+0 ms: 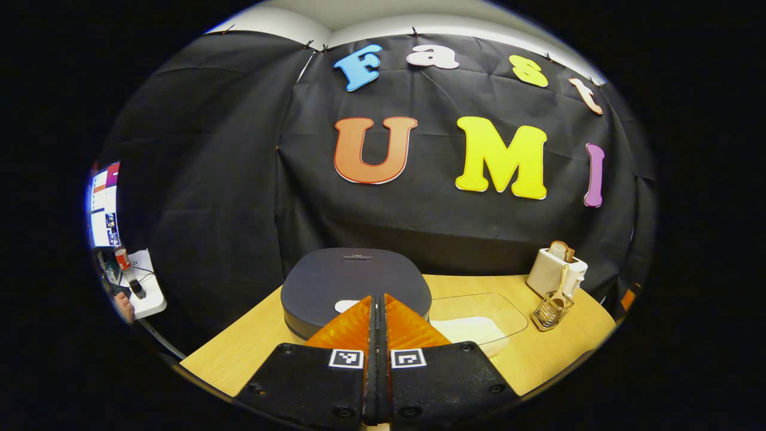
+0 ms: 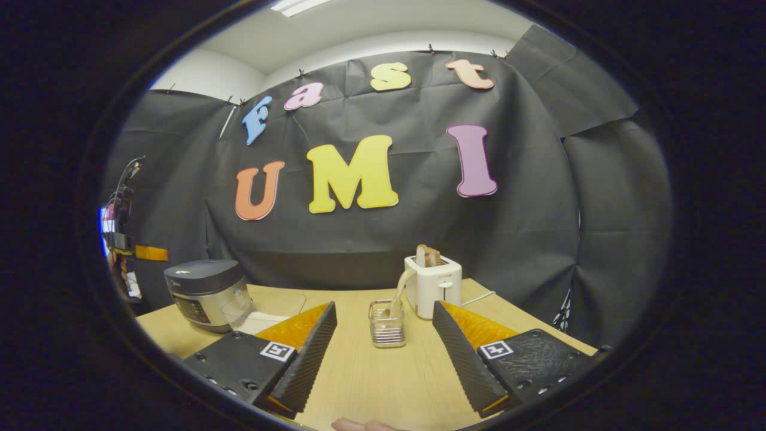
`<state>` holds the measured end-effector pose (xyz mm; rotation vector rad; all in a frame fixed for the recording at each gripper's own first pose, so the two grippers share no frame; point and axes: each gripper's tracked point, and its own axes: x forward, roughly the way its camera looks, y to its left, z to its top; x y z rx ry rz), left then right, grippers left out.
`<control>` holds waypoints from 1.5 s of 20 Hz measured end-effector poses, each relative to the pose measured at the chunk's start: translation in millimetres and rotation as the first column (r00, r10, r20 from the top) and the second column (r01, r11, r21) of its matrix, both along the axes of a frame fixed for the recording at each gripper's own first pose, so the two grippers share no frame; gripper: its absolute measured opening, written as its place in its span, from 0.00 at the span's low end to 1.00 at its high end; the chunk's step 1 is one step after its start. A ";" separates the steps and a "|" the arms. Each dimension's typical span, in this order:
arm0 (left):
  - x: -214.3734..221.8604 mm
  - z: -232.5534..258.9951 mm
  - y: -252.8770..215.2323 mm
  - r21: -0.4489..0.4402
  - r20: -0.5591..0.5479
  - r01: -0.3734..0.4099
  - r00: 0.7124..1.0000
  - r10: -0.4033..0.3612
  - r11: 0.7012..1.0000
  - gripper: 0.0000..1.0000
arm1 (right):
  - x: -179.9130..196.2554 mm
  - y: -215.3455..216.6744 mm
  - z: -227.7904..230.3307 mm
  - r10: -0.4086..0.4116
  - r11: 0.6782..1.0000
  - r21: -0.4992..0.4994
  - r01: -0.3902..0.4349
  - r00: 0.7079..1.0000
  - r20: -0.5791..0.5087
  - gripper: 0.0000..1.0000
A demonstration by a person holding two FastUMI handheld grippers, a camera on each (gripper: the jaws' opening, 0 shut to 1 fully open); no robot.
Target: Close the left gripper, press the button to open the rice cooker; take a wooden spoon from the chopstick holder with the right hand, scoop a spoonful of rice and pour it into the rice cooker, then put the wooden spoon back into the chopstick holder.
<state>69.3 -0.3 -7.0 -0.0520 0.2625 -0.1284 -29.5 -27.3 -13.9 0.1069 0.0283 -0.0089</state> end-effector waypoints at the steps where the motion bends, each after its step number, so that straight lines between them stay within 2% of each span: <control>1: 5.9 -3.0 -0.3 0.020 -0.018 -0.003 1.000 0.003 1.000 0.03 | 0.0 -3.5 1.8 -0.005 1.000 0.009 0.005 1.000 0.006 0.94; 3: 18.3 -12.4 -0.4 0.038 -0.063 -0.006 0.998 0.009 0.999 0.02 | -0.4 -5.7 2.6 -0.002 1.000 0.023 0.002 1.000 0.012 0.92; 4: 23.0 -16.4 -2.4 0.036 -0.083 -0.005 0.996 0.008 0.999 0.02 | -0.5 -4.7 1.2 0.002 1.000 0.026 -0.002 1.000 0.012 0.96; 9: 47.1 -27.1 -1.2 0.069 -0.115 -0.023 0.993 0.031 0.997 0.02 | 1.3 -0.3 -4.5 0.024 1.000 0.014 -0.024 1.000 0.005 0.96; 10: 50.3 -30.6 0.1 0.076 -0.116 -0.025 0.993 0.034 0.997 0.02 | 1.6 1.1 -6.1 0.030 1.000 0.008 -0.030 1.000 0.003 0.92; 11: 53.3 -33.0 2.9 0.089 -0.120 -0.028 0.992 0.039 0.996 0.02 | 2.2 2.4 -6.4 0.035 0.999 0.003 -0.035 0.999 0.003 0.92; 12: 55.5 -33.6 5.6 0.094 -0.118 -0.032 0.992 0.043 0.995 0.03 | 3.2 6.4 -7.8 0.038 0.999 -0.003 -0.038 0.999 0.002 0.96; 13: 56.3 -35.0 7.0 0.097 -0.122 -0.034 0.991 0.046 0.995 0.03 | 3.9 8.5 -8.3 0.042 0.999 -0.008 -0.042 0.999 0.002 0.92; 14: 56.2 -38.8 9.1 0.104 -0.136 -0.039 0.989 0.053 0.994 0.02 | 3.2 9.7 -10.1 0.045 0.999 -0.011 -0.045 0.999 0.000 0.92; 16: 55.7 -48.6 11.6 0.096 -0.171 -0.036 0.984 0.052 0.995 0.02 | 3.0 11.5 -11.0 0.050 0.999 -0.015 -0.050 0.999 -0.002 0.92; 17: 55.5 -47.9 11.6 0.091 -0.167 -0.034 0.985 0.049 0.995 0.02 | 3.6 11.5 -11.3 0.051 0.999 -0.015 -0.051 0.999 -0.003 0.96; 22: 53.1 -49.8 12.4 0.094 -0.196 -0.037 0.979 0.055 0.995 0.03 | 5.7 13.9 -15.5 0.058 0.998 -0.009 -0.058 0.998 -0.016 0.96; 25: 51.4 -52.0 13.2 0.054 -0.231 -0.047 0.971 0.058 0.997 0.03 | 7.0 15.8 -17.8 0.063 0.998 -0.012 -0.064 0.998 -0.022 0.96; 26: 52.4 -52.6 12.9 0.036 -0.243 -0.050 0.968 0.058 0.998 0.03 | 6.8 16.3 -18.5 0.065 0.998 -0.014 -0.065 0.998 -0.022 0.92; 27: 51.6 -53.0 12.7 0.029 -0.251 -0.054 0.966 0.060 0.998 0.03 | 6.8 17.0 -18.1 0.066 0.998 -0.014 -0.067 0.998 -0.022 0.92; 28: 50.9 -54.3 12.0 0.030 -0.254 -0.061 0.965 0.067 0.998 0.03 | 6.5 17.8 -18.9 0.069 0.998 -0.013 -0.069 0.997 -0.022 1.00; 30: 49.3 -55.0 12.1 0.047 -0.245 -0.083 0.965 0.092 0.995 0.03 | 6.3 19.4 -19.4 0.071 0.997 -0.010 -0.071 0.997 -0.024 1.00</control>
